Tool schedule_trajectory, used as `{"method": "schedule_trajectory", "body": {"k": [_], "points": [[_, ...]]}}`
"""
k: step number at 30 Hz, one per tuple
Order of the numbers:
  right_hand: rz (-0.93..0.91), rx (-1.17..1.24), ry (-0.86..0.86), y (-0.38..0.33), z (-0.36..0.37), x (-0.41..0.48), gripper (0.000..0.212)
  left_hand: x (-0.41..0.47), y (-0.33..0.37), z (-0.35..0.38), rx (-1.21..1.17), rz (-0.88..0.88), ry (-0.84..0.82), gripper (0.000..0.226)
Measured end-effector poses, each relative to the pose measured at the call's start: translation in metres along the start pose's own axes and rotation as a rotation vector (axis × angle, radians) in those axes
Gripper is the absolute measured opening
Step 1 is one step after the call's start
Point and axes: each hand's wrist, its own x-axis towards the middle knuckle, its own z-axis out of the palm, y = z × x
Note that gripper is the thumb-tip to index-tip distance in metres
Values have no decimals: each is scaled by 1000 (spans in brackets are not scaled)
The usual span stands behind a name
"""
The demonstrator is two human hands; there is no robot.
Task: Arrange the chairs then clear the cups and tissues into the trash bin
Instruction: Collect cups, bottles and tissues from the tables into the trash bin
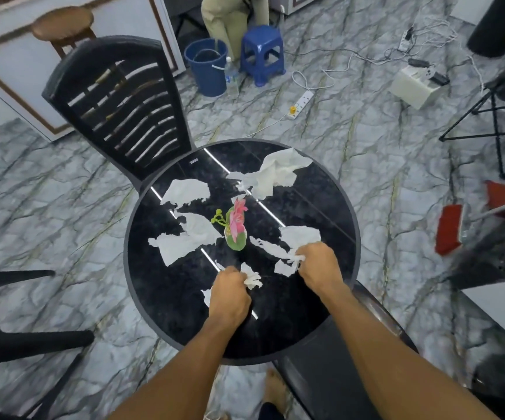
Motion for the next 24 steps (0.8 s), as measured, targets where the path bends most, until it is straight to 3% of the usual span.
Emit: {"method": "schedule_trajectory", "body": {"k": [4,8,10,13,17,24], "points": [[47,158,44,-13,1,-38,31,-11,9,-10,-46,18,-29,23],[135,239,90,-26,-12,-77,29,-26,25,-22,-120,148,-30,39],[190,266,136,-28,-23,-100,30,-34,35,-32,-147,190,-41,30],[277,374,249,-26,-36,-139,26,-47,51,-48,-175,313,-100,14],[389,456,434,-24,-52,-204,17,-82,82,-64,-266,459,-141,14],[579,495,744,19,-80,-345,20,-176,165,-52,-298,764,-308,18]]}}
